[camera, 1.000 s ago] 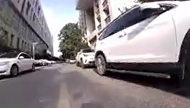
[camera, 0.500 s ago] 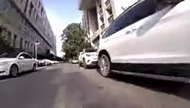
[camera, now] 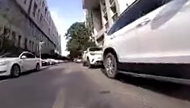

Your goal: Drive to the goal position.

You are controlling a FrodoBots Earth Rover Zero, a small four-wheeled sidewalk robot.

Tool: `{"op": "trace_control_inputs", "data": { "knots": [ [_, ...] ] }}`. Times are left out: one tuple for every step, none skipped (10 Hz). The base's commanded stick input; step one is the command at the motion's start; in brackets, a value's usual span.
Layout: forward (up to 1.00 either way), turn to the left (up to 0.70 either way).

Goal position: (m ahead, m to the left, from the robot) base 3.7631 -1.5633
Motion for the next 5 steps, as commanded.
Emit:
{"op": "trace_control_inputs", "data": {
  "knots": [
    [0.7,0.14],
    [0.7,0.14],
    [0.7,0.14],
    [0.7,0.14],
    [0.7,0.09]
  ]
}}
